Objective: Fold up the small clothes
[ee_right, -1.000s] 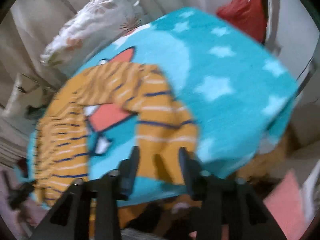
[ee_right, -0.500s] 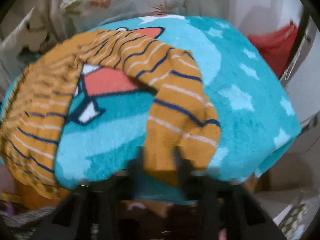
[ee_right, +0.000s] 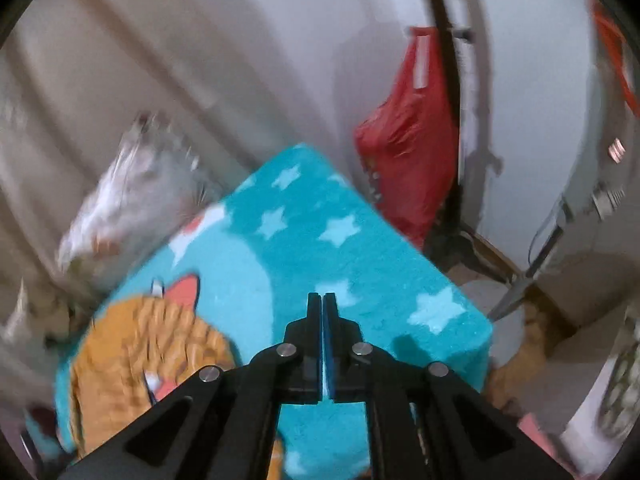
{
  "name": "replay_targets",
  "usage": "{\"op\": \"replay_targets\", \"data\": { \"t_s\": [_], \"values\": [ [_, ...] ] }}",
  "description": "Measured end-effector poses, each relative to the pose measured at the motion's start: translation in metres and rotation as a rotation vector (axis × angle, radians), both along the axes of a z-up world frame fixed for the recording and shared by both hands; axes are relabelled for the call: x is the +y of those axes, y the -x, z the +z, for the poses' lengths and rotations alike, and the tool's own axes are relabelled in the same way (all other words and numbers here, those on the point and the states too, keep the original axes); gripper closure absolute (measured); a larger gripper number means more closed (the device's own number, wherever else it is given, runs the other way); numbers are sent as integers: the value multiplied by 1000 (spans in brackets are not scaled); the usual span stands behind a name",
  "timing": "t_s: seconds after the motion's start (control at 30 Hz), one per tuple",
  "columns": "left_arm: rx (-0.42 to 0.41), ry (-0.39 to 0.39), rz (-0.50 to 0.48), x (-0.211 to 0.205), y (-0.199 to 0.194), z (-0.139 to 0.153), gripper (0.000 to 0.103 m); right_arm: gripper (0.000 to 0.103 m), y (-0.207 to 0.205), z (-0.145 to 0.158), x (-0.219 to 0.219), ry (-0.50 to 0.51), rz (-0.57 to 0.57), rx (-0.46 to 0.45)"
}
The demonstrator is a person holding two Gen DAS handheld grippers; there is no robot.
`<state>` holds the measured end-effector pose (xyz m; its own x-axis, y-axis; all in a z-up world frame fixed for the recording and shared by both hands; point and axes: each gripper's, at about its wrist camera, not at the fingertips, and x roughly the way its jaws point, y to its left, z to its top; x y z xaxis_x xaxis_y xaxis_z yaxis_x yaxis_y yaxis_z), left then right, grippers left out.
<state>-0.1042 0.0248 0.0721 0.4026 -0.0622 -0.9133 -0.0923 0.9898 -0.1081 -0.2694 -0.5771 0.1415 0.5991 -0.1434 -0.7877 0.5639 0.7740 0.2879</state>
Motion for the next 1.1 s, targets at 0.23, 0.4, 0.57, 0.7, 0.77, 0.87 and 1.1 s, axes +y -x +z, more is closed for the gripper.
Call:
{"op": "replay_targets", "data": {
  "t_s": [0.23, 0.4, 0.57, 0.7, 0.77, 0.87, 1.1],
  "values": [
    [32, 9, 32, 9, 0, -7, 44, 62, -19, -81, 145, -10, 424, 146],
    [50, 6, 13, 3, -1, -13, 44, 55, -26, -118, 184, 88, 500, 225],
    [52, 14, 2, 0, 0, -15, 44, 77, -29, -128, 187, 207, 463, 247],
    [46, 20, 19, 7, 2, -14, 44, 92, -20, -102, 140, 68, 354, 175],
    [51, 23, 30, 12, 4, -15, 44, 92, -15, -73, 100, 16, 240, 89],
    [60, 23, 36, 17, 7, -17, 44, 95, 0, -34, 22, -53, 19, -58],
    [47, 36, 46, 31, 9, -13, 44, 98, 2, 12, -47, -134, -164, -161]
  ]
}}
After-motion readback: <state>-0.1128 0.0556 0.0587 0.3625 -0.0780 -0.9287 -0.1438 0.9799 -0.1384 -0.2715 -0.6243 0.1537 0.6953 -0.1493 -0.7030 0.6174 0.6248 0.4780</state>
